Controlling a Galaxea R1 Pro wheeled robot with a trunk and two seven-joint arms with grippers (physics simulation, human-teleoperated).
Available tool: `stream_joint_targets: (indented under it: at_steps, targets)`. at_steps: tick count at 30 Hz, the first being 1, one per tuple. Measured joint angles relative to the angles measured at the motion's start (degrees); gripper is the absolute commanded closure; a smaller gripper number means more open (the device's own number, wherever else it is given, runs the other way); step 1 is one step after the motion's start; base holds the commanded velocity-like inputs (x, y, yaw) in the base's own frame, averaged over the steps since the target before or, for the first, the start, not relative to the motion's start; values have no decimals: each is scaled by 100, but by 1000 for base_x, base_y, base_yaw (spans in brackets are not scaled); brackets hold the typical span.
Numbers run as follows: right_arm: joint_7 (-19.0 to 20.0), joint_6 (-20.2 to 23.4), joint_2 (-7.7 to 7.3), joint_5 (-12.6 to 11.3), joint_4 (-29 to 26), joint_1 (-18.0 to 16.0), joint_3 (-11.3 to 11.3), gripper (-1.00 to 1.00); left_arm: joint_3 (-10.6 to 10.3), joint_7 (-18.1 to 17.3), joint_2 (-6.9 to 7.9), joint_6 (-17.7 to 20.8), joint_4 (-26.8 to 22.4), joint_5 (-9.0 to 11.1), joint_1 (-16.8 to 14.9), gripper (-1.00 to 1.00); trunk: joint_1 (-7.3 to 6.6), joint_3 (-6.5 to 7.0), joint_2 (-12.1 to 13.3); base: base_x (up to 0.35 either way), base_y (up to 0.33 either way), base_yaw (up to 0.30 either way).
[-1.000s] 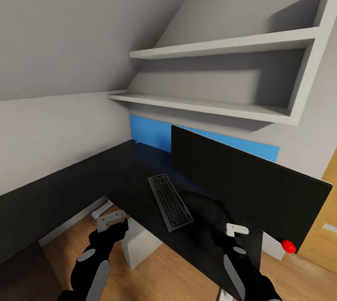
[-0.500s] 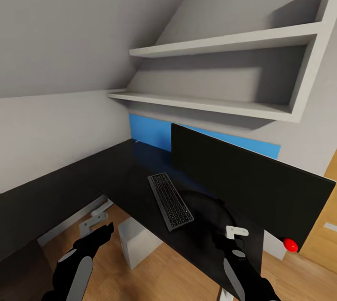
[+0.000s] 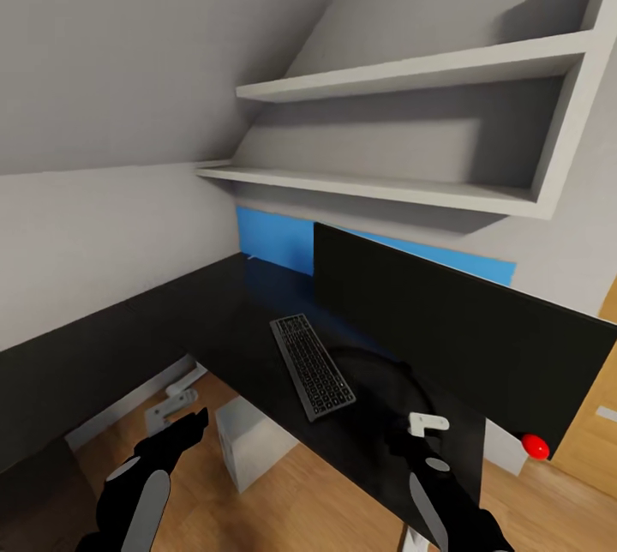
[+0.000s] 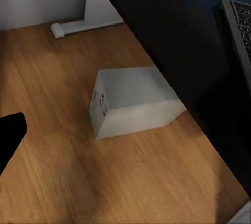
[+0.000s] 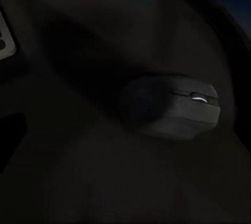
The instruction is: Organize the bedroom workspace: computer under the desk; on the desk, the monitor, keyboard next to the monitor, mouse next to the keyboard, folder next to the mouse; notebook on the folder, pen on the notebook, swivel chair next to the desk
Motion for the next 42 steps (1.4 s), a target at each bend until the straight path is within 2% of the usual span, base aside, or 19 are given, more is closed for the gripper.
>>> stream_joint_targets:
  at_steps: [27,42]
  targets:
    - [23,-2,4,-4,-39,0,-18,-100,7,0,0,0,0,0,0,-100,593,-486,-1084,0,0,0]
    - [6,48,4,1,-39,0,-21,-100,-26,0,0,0,0,0,0,-100,594,-486,-1086,0,0,0]
